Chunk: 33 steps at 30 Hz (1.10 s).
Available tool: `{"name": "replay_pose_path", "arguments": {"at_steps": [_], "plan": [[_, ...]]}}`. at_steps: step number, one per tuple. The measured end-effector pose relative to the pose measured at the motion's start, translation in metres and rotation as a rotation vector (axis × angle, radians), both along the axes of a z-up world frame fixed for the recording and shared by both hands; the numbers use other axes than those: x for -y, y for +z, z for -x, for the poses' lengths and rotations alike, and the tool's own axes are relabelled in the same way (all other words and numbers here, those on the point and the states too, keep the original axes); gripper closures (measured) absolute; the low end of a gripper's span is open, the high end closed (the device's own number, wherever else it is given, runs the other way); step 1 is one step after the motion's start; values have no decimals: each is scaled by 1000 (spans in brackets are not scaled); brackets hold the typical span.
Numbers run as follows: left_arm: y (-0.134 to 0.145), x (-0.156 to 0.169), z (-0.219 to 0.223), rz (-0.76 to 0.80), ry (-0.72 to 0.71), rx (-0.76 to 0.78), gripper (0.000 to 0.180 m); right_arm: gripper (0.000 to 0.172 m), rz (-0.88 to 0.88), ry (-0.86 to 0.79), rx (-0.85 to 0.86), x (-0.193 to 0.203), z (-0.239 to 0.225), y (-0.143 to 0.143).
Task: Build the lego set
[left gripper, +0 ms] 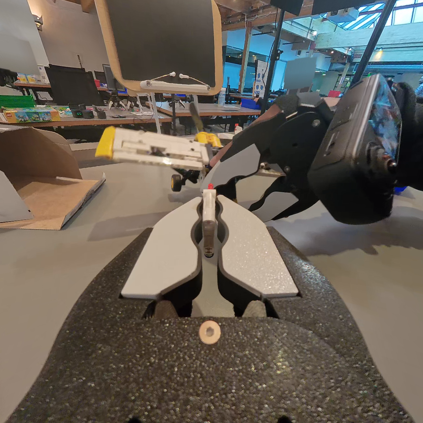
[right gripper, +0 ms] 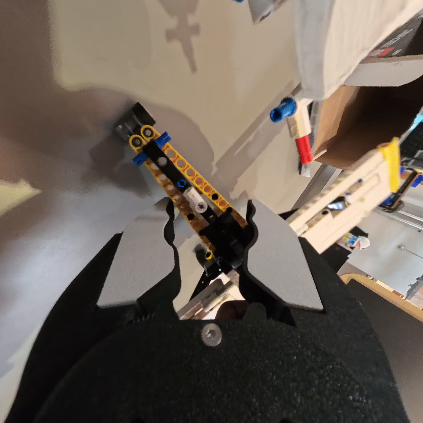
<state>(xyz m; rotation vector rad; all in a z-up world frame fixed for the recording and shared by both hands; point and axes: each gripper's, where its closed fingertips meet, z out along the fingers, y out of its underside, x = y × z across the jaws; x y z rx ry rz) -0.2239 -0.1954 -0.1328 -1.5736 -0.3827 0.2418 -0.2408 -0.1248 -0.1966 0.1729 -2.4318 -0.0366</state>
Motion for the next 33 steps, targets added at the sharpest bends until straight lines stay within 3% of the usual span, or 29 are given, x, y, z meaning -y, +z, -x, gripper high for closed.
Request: {"name": "replay_pose_path", "arguments": {"at_steps": [6,13,18,20,22,33], "plan": [[-1,1,-1,7,-1,-1,172,112,6,94,-45,1,-3,14],[-2,3,0,13,5,9,172,106,-110,320,66,0,4,23],[0,5,0,-3,0,20,172,110,-329,439,161,-4,16,12],[0,6,-1,-6,-3,21,172,120,-394,463,201,-6,14,3],[0,5,-2,-4,-10,22,172,131,-447,474,224,-8,12,-6],[2,6,-6,-19,-32,30,172,134,-618,294,220,-34,15,-13]]}}
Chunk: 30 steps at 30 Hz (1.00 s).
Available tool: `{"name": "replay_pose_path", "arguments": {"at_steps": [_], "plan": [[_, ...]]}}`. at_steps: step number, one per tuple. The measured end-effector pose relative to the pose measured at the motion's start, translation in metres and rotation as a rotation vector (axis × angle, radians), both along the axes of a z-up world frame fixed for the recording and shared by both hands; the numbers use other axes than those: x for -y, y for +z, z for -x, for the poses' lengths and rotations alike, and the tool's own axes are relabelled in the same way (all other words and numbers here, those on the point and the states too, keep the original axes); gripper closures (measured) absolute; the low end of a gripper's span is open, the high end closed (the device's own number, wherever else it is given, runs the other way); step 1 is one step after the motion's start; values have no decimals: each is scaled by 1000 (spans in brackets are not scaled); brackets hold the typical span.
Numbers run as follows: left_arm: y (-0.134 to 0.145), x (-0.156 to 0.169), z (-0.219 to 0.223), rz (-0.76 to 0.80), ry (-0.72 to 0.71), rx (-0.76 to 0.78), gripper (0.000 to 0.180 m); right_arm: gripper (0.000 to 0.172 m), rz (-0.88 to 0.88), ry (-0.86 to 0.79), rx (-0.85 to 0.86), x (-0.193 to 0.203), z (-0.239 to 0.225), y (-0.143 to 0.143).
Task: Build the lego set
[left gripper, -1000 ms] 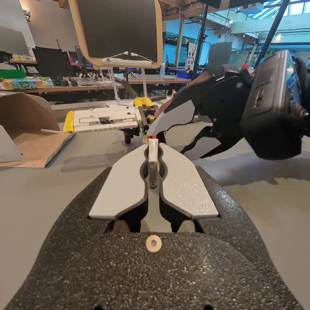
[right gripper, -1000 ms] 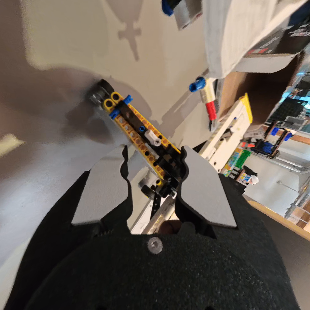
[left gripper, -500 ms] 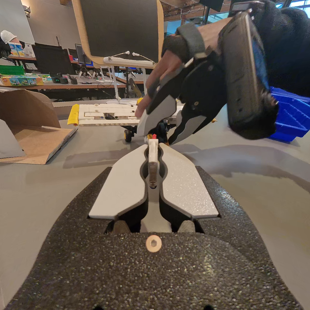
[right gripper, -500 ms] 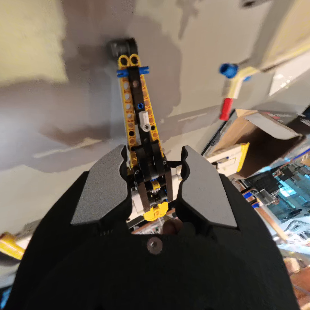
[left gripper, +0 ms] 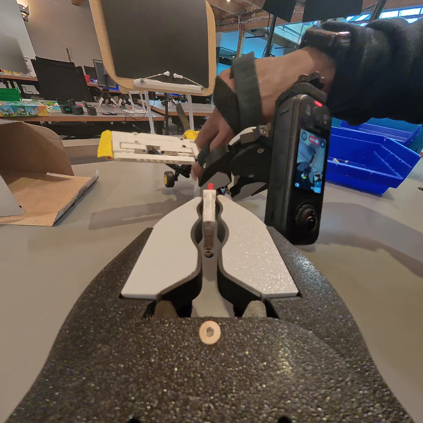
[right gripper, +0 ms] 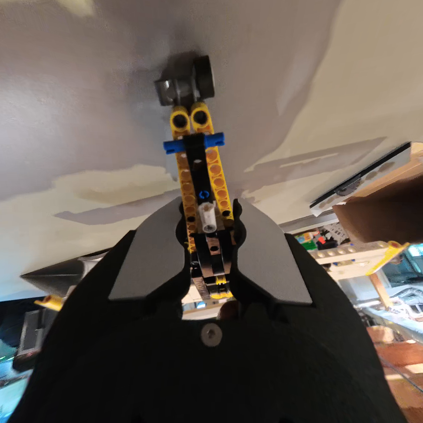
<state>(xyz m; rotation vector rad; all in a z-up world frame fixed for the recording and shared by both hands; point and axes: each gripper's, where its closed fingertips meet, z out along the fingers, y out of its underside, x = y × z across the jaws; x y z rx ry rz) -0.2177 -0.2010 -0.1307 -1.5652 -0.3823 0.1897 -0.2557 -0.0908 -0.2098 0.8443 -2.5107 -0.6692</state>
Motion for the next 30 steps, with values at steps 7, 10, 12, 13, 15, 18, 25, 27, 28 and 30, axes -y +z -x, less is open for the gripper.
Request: {"name": "replay_pose_path", "arguments": {"at_steps": [7,10,12,13,15,18,25,27,28,30], "plan": [[9,7,3,-45,27,-13,172,134,34,-66,-40,17,-31,13],[12,11,4,-70,34,-8,172,134,9,-37,-45,19,-39,17],[15,12,3,-79,37,-13,172,134,-34,-27,-52,14,-41,21],[16,13,3,-84,39,-19,172,134,-57,-28,-55,12,-41,24],[18,14,3,-92,41,-26,172,134,-104,-31,-53,7,-42,30],[23,18,3,-115,50,-36,172,134,-133,-22,-16,10,-47,35],[31,36,6,-194,88,-24,173,134,-121,15,88,42,-66,19],[32,39,6,-212,89,-21,173,133,-44,-17,115,53,-68,11],[32,40,6,-215,88,-16,173,132,-19,-44,126,54,-68,8],[33,41,5,-223,79,-12,173,126,-8,-50,119,47,-65,12]]}}
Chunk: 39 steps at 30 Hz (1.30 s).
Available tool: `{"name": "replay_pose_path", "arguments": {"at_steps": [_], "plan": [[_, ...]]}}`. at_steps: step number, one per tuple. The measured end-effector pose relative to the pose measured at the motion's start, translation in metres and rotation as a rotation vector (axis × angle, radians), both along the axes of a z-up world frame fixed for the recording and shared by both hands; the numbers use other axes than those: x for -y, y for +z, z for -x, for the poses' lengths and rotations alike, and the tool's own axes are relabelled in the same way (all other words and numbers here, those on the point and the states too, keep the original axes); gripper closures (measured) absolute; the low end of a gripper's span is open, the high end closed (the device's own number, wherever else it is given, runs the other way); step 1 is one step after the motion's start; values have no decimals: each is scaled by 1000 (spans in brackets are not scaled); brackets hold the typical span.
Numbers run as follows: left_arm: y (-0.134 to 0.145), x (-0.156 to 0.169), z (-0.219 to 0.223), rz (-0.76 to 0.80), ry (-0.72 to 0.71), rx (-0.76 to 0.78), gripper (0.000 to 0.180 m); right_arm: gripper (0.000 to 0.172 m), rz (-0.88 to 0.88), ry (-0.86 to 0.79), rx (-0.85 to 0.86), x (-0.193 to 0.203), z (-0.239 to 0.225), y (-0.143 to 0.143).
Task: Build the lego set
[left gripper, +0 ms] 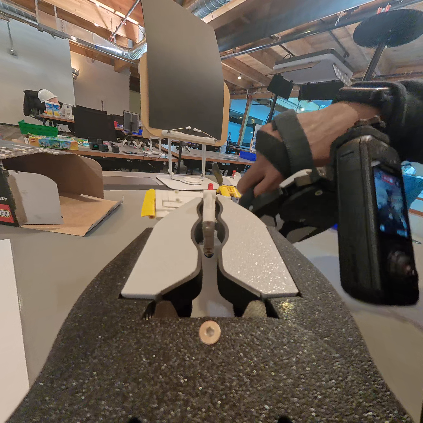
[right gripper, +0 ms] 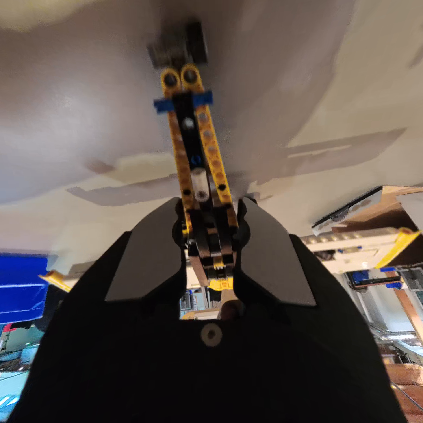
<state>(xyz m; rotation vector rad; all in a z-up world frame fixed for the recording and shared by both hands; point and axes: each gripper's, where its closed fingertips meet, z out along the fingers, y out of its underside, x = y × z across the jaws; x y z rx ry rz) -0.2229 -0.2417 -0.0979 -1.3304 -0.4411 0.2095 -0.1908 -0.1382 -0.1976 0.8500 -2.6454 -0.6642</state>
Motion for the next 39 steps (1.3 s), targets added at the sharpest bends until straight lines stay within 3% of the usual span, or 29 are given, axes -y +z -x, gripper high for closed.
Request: {"name": "replay_pose_path", "arguments": {"at_steps": [5,7,15,18,25,29,34,39], "plan": [[3,2,-3,-20,-13,-5,173,116,197,9,44,-5,0,25],[4,2,-4,-26,-19,-6,173,114,194,64,24,-9,2,26],[5,3,-6,-38,-25,-7,172,107,-61,230,-42,-13,16,1],[6,3,-6,-46,-27,-9,172,128,-217,284,-79,-24,26,-4],[7,4,-7,-54,-32,-9,172,131,-434,266,-139,-54,32,23],[8,4,-8,-58,-39,-10,172,131,-491,191,-90,-70,4,38],[8,2,-9,-60,-53,-9,172,131,-625,40,-193,-100,-22,48],[2,-7,-17,-22,-113,1,172,131,-504,-283,-34,-116,-65,19]]}}
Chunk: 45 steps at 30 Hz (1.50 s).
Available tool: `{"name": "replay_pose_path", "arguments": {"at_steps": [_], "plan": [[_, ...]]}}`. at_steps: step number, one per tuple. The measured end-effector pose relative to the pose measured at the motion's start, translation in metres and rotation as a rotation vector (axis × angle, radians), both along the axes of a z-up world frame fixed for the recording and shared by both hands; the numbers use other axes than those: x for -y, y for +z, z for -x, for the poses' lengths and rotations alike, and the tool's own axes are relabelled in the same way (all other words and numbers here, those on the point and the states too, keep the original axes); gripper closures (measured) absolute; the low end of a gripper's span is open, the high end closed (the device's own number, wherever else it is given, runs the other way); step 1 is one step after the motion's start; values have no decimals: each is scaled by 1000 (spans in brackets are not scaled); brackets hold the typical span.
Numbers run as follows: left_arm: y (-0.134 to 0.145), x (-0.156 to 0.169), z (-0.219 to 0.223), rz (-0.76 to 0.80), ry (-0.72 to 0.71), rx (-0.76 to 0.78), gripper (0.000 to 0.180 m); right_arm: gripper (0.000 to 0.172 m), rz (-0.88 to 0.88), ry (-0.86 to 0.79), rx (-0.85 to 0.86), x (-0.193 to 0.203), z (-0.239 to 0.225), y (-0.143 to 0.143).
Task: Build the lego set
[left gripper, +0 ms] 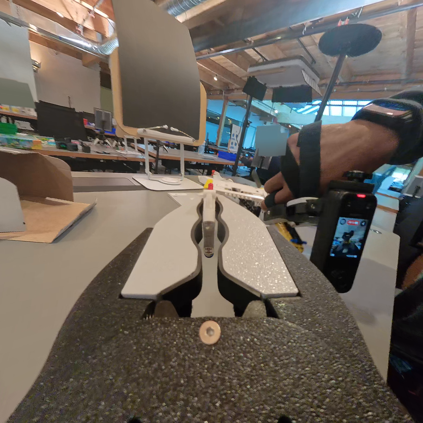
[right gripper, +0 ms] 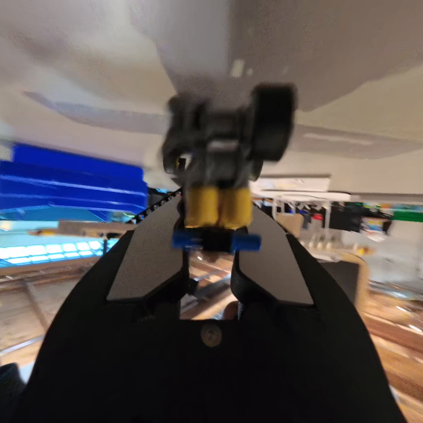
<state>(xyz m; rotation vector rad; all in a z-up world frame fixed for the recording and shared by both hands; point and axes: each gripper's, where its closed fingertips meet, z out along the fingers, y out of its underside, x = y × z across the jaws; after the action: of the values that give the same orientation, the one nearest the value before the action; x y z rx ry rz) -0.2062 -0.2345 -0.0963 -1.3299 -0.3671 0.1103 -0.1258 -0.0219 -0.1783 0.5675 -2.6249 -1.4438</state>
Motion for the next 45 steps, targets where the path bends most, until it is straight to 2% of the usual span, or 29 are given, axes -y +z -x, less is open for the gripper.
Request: {"name": "replay_pose_path", "arguments": {"at_steps": [3,5,7,11,14,16,20,24,29,30,31,32,35,38,41,43,45], "plan": [[-11,-12,-9,68,-74,11,172,129,175,-64,-26,13,-7,-22],[-20,-21,-16,126,-125,16,172,129,274,-85,-103,18,-4,-27],[-29,-29,-24,183,-171,14,172,116,370,-45,-212,21,2,-24],[-40,-45,-41,268,-253,-6,172,110,605,-41,-383,30,-5,-8],[-44,-63,-58,294,-317,8,172,110,729,-65,-443,28,-20,-2],[-45,-77,-70,298,-334,31,172,101,788,-72,-497,26,-25,-2],[-49,-97,-96,337,-325,-4,173,109,879,-61,-611,31,-25,4],[-53,-107,-107,371,-316,-1,173,109,980,-63,-672,34,-26,12],[-55,-110,-104,390,-265,-9,173,115,1071,-108,-791,-8,-19,44],[-55,-110,-103,388,-261,-5,172,105,1126,-151,-800,-18,-16,50],[-55,-110,-102,386,-257,1,173,103,1172,-200,-810,-30,-13,56],[-55,-111,-101,384,-254,6,173,113,1194,-230,-848,-46,-8,63],[-55,-112,-101,383,-253,16,173,113,1282,-292,-890,-76,0,78],[-56,-114,-101,394,-246,16,173,114,1356,-349,-895,-84,-4,81],[-56,-117,-105,388,-251,25,173,115,1357,-453,-843,-90,-18,65],[-56,-120,-107,388,-256,27,173,126,1381,-538,-803,-94,-30,54],[-56,-121,-109,392,-258,26,173,126,1447,-612,-779,-98,-39,55]]}}
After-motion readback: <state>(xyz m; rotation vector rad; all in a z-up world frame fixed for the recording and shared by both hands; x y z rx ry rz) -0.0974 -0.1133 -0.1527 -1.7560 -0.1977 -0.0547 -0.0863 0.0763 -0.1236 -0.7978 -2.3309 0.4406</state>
